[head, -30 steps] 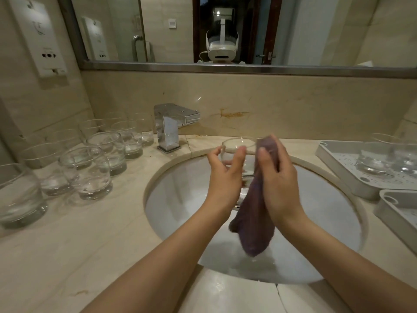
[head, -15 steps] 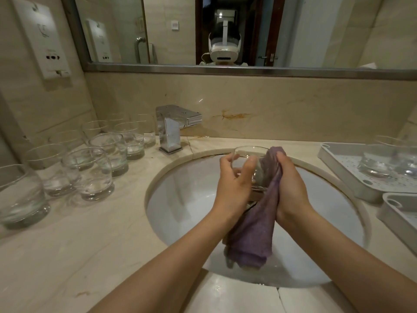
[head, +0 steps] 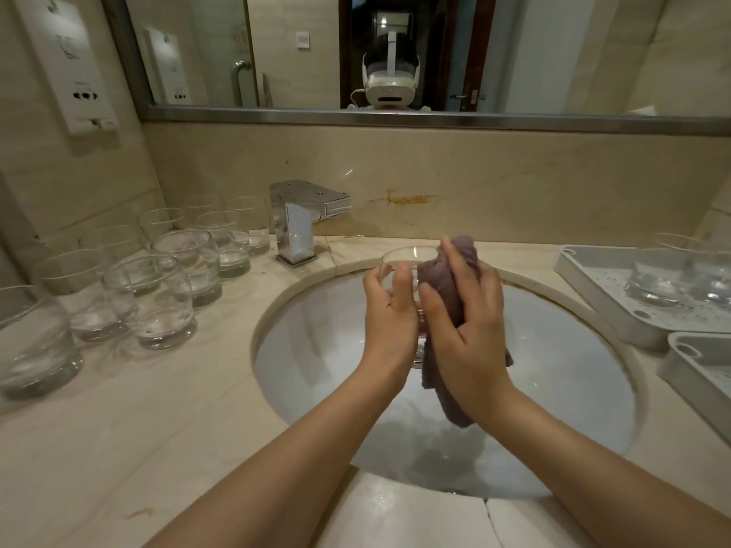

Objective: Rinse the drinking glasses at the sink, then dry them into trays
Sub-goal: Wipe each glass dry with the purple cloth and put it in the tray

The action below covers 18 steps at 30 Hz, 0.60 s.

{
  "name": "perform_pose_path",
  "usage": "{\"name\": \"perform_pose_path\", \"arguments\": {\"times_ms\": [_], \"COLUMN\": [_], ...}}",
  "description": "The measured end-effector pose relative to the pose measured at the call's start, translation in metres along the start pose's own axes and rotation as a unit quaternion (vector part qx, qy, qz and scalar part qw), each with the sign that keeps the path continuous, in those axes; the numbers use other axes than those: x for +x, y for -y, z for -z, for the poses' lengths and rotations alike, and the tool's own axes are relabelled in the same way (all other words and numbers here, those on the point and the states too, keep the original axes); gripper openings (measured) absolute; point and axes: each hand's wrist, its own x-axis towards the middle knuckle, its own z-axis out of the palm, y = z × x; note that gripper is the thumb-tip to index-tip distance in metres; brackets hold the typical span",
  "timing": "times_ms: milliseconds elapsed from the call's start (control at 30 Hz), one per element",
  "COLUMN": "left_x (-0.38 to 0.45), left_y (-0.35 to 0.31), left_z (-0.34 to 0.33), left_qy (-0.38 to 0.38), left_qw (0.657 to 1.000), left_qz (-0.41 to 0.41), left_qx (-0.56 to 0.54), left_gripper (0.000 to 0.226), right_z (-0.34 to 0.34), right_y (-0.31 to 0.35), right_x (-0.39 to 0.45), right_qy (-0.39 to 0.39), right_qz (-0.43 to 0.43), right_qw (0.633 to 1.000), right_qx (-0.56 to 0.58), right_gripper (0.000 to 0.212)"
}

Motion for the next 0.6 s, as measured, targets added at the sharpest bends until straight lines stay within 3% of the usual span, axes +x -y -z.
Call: {"name": "perform_pose_path", "arguments": {"times_ms": [133, 267, 367, 500, 600], "left_x": [-0.008, -0.008, -0.008, -0.009, -0.005], "left_y": [0.003, 0.003, -0.001, -0.003, -0.004], "left_z": [-0.004, -0.005, -0.004, -0.004, 0.0], "left_qy": [0.043, 0.068, 0.093, 0.097, 0.066], "left_qw": [0.998, 0.995, 0.993, 0.987, 0.989], "left_qz": [0.006, 0.016, 0.024, 0.005, 0.001], "left_qx": [0.049, 0.073, 0.063, 0.13, 0.13], "left_gripper": [0.045, 0.052, 0.059, 0.092, 0.069], "right_z": [0.011, 0.019, 0.022, 0.023, 0.021], "right_y": [0.001, -0.005, -0.003, -0.002, 0.003], "right_x": [0.017, 0.03, 0.033, 0.032, 0.029], "right_qy": [-0.046, -0.052, -0.038, -0.061, -0.047], "right_qz": [-0.148, -0.347, -0.43, -0.432, -0.377], "right_qw": [0.978, 0.887, 0.819, 0.826, 0.876], "right_qx": [0.141, 0.3, 0.378, 0.357, 0.297], "right_gripper": [0.035, 0.029, 0.039, 0.035, 0.03]}}
